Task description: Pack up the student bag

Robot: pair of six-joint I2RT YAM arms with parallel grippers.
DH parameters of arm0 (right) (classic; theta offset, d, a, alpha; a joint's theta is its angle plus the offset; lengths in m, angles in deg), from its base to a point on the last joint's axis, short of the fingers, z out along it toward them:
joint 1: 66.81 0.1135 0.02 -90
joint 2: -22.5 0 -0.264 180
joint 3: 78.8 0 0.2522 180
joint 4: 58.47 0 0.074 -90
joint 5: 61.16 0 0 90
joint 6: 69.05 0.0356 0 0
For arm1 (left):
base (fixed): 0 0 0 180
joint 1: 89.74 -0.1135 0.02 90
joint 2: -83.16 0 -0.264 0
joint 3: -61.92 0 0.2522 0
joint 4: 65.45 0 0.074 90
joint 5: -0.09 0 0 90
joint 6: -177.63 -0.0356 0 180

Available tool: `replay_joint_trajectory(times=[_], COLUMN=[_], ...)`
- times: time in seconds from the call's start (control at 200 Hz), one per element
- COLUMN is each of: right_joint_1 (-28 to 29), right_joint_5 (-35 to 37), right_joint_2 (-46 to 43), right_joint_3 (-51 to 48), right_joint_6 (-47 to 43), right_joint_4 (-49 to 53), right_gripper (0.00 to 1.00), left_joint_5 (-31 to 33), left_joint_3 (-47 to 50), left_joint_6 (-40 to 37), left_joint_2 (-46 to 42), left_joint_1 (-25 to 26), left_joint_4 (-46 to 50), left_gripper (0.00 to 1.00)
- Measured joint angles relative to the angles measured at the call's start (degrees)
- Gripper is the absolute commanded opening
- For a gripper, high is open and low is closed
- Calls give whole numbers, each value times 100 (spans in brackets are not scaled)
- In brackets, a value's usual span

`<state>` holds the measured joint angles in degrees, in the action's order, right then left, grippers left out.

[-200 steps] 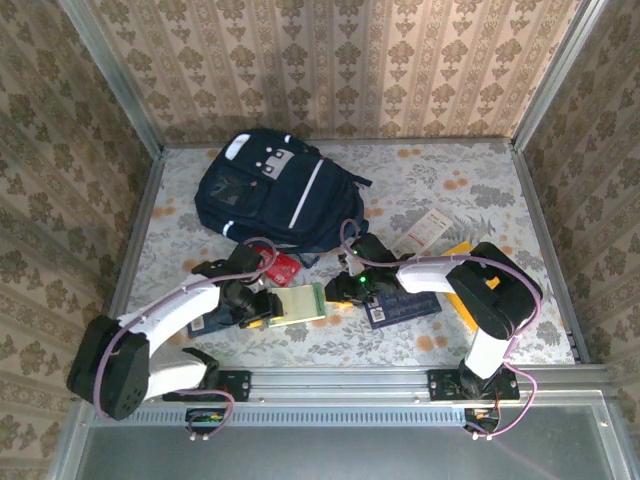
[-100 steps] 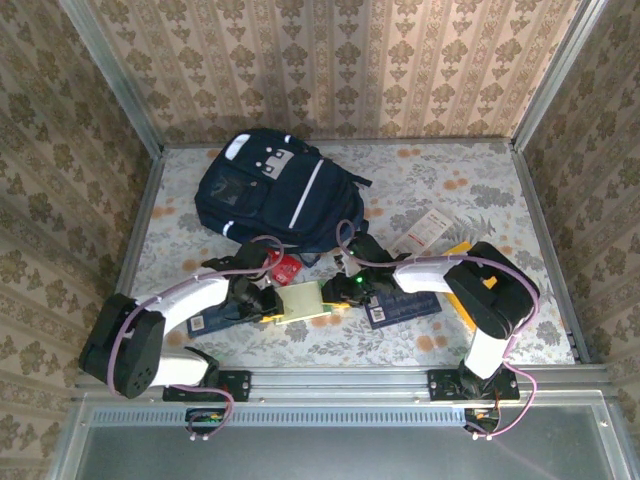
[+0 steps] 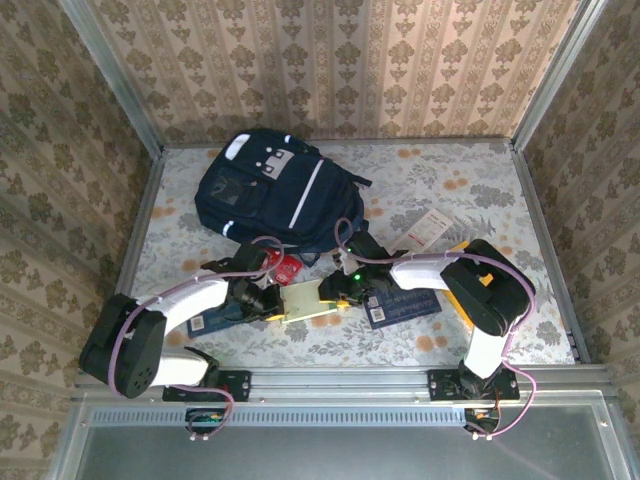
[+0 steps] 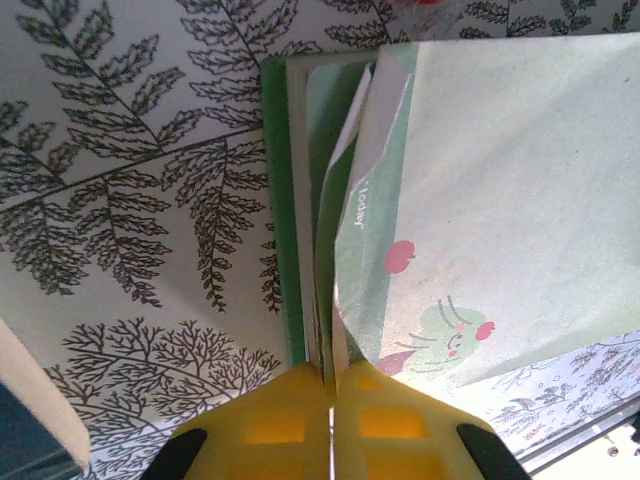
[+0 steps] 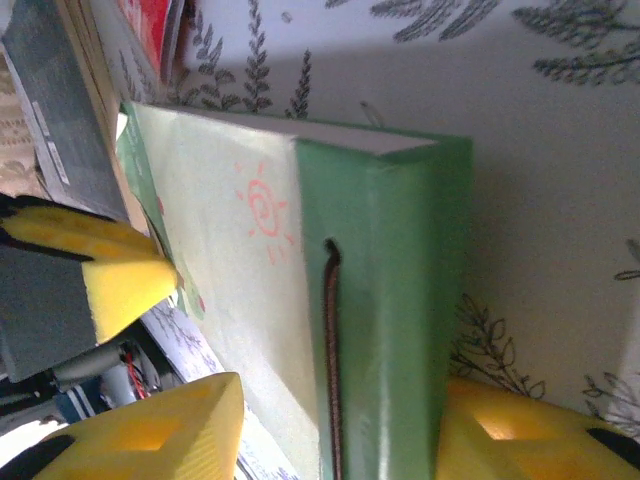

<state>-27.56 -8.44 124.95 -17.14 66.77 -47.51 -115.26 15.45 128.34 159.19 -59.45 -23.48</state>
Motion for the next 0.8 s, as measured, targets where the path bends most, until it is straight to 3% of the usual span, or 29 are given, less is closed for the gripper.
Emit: replay_joint_trajectory(times=[0.265, 0.355, 0.48, 0.565, 0.695, 0.8], right_joint_1=[-68, -68, -85, -105, -208, -291], right_joint_5=[-315, -417, -498, -479, -479, -588], right_joint_2=[271, 398, 389, 199, -522, -1106], right_joint_3=[-177, -179, -190, -190, -195, -157], right_joint_6=[704, 879, 905, 737, 269, -149], right_joint_4=[-1228, -1606, -1764, -1644, -1178, -824], right_gripper=[37, 24, 8, 4, 6, 0], left_joint_5=[-72, -90, -24, 116, 236, 240], left_joint_3=[2, -7, -72, -114, -352, -835], left_joint_6=[0, 2, -57, -66, -232, -487], left_joint_2=[15, 26, 0, -155, -776, -1172], left_joint_1=[7, 22, 55, 74, -98, -308], left_joint_4=[-83, -101, -15, 201, 748, 1088], left_gripper=[5, 7, 29, 45, 57, 61])
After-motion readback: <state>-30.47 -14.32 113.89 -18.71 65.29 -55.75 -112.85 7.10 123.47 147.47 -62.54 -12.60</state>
